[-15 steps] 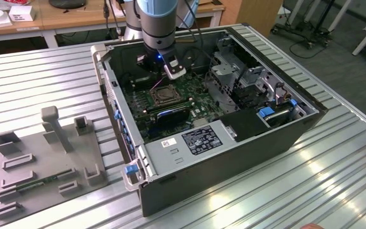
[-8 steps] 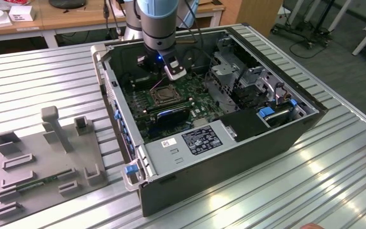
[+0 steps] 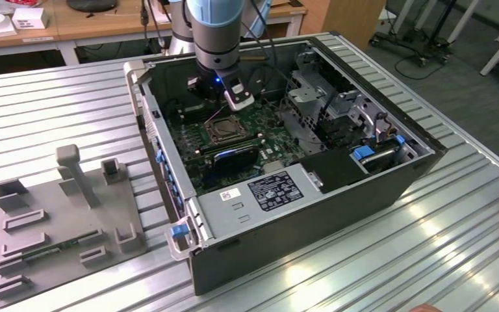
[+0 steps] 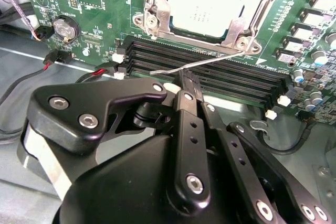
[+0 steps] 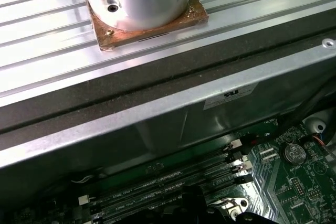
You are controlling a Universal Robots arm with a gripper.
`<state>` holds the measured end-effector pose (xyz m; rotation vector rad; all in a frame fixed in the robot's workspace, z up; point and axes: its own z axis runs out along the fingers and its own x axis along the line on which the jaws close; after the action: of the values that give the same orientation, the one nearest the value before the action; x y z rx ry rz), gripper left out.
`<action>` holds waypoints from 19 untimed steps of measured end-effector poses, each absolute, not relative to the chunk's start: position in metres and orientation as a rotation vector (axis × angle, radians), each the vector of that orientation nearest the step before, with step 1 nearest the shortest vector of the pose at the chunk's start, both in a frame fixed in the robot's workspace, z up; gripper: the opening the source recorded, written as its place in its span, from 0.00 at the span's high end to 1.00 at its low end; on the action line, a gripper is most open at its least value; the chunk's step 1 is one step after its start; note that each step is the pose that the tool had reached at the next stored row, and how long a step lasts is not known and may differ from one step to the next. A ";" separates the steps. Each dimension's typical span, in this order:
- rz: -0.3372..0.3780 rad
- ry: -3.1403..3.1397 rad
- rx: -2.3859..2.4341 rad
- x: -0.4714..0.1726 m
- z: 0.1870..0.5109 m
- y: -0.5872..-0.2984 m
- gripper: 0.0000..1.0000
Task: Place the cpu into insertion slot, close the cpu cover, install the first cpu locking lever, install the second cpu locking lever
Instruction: 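Install the first cpu locking lever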
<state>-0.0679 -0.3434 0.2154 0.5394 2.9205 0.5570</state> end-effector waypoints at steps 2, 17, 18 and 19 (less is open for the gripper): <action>0.561 2.920 0.540 -0.068 0.215 -0.343 0.89; 0.570 2.919 0.540 -0.066 0.212 -0.345 0.89; 0.570 2.919 0.540 -0.066 0.212 -0.346 0.89; 0.570 2.919 0.541 -0.066 0.212 -0.346 0.89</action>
<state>-0.0660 -0.3457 0.2115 0.5406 2.9193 0.5701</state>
